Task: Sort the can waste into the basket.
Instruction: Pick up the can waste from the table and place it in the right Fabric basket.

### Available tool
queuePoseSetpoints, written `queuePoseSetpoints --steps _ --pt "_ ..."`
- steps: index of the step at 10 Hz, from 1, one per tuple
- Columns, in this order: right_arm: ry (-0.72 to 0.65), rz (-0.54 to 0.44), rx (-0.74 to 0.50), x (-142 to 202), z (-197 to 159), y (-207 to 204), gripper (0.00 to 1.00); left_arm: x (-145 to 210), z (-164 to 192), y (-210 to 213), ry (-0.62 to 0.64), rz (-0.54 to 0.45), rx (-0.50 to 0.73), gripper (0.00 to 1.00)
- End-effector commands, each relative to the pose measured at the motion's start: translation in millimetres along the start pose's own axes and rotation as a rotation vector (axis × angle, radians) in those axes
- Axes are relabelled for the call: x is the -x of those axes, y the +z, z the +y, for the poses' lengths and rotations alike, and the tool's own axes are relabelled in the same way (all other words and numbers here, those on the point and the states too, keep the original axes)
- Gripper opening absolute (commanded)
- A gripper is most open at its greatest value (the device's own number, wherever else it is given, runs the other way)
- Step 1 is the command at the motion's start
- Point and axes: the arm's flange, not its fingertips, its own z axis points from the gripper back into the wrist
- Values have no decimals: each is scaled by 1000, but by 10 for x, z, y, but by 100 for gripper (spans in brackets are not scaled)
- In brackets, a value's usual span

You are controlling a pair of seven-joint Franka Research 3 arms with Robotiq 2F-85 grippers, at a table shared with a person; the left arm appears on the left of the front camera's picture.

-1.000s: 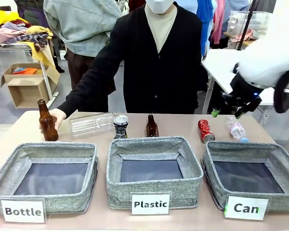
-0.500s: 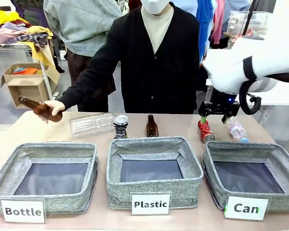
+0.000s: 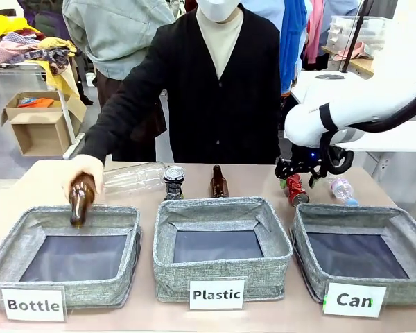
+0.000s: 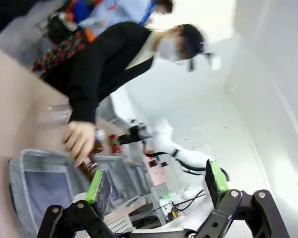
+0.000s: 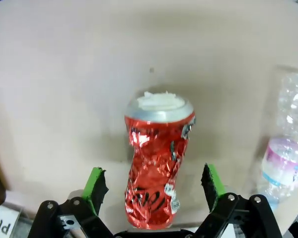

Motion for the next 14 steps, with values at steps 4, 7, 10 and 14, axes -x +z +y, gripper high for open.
queuePoseSetpoints --steps 4,7,10,14 --pt "-62 -14 86 -175 98 -123 62 94 -357 727 31 80 326 100" --pt "-60 10 95 -149 88 -126 0 131 -306 737 40 73 322 100" --pt "-67 19 101 -155 78 -128 4 149 -290 606 52 125 309 100" --pt "-70 -4 54 -107 -32 99 0 311 -297 69 49 264 243 100"
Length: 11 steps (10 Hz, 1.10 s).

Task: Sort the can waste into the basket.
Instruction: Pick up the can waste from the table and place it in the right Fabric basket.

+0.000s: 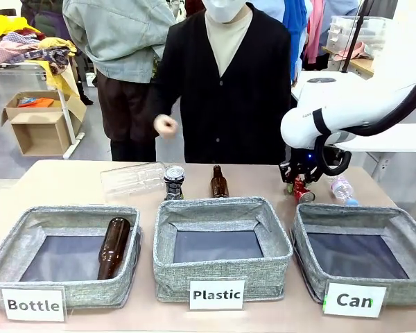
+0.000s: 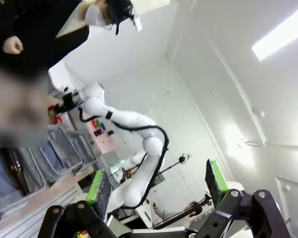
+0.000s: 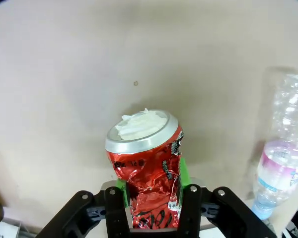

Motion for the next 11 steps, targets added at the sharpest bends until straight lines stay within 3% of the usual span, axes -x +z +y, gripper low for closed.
queuePoseSetpoints --steps 1,3,5,6,8,10,11 --pt "-22 -44 -28 42 -114 373 0 35 206 -489 24 110 -80 100" --pt "27 -86 -73 224 -324 842 0 136 558 -958 83 249 -145 100" --pt "200 -89 -156 580 -486 1342 0 244 912 -1275 132 348 -252 100" --pt "343 -63 -176 828 -586 1534 0 259 1081 -1345 164 369 -266 100" --pt "777 48 -242 1460 -786 1769 0 289 1410 -1386 202 369 -348 100" --pt "1106 130 -325 1969 -978 1745 0 268 1794 -1473 229 349 -406 100" --pt "1212 165 -344 2130 -1030 1667 0 61 1416 -1365 222 364 -343 100"
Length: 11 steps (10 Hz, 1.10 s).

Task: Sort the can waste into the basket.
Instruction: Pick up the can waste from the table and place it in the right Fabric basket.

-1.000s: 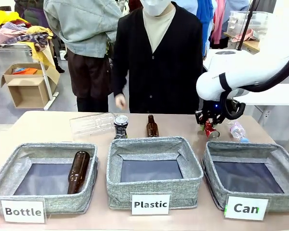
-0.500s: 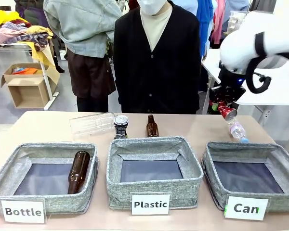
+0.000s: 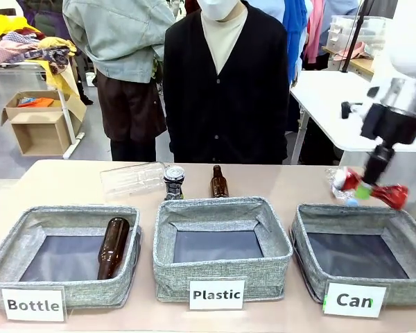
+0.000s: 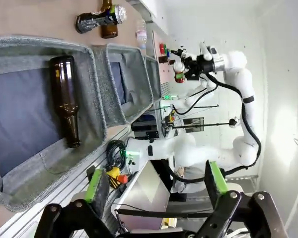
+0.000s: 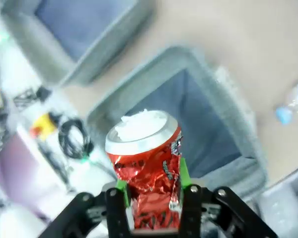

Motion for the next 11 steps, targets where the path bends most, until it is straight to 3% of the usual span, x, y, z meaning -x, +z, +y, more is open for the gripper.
queuePoseSetpoints --steps 1,3,5,9,10,11 --pt "297 138 -28 228 20 -169 0 106 -217 72 -28 6 31 100" --pt "436 159 86 288 18 -396 0 106 -217 72 -28 6 31 100" --pt "540 144 102 304 -45 -484 0 106 -217 72 -28 6 31 100" --pt "561 129 105 275 -92 -529 0 106 -217 72 -28 6 31 100" --pt "555 135 118 245 -91 -542 46 106 -217 72 -28 6 31 100" --pt "554 143 126 221 -109 -559 100 106 -217 72 -28 6 31 100"
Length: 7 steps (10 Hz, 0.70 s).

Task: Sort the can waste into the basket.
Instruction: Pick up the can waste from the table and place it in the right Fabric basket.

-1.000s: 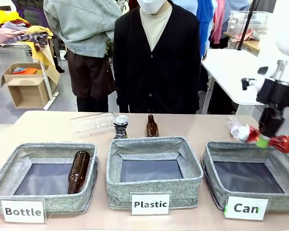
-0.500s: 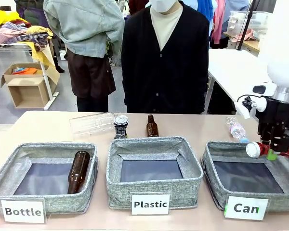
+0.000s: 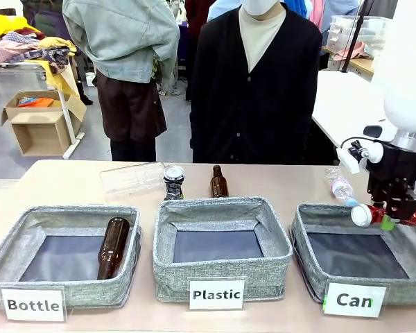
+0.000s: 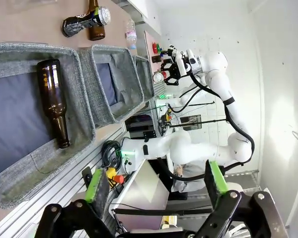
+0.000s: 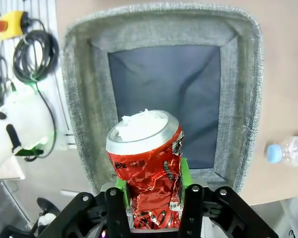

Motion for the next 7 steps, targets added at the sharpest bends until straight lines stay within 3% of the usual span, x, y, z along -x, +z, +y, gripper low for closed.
queuePoseSetpoints --steps 1,5,7 --pt "13 15 28 -28 -61 -62 100 31 -9 19 10 6 6 100" --pt "-41 -2 27 -9 -110 -84 100 31 -9 19 10 6 6 100" --pt "-78 -61 -20 49 -131 -108 100 31 -9 19 10 6 6 100"
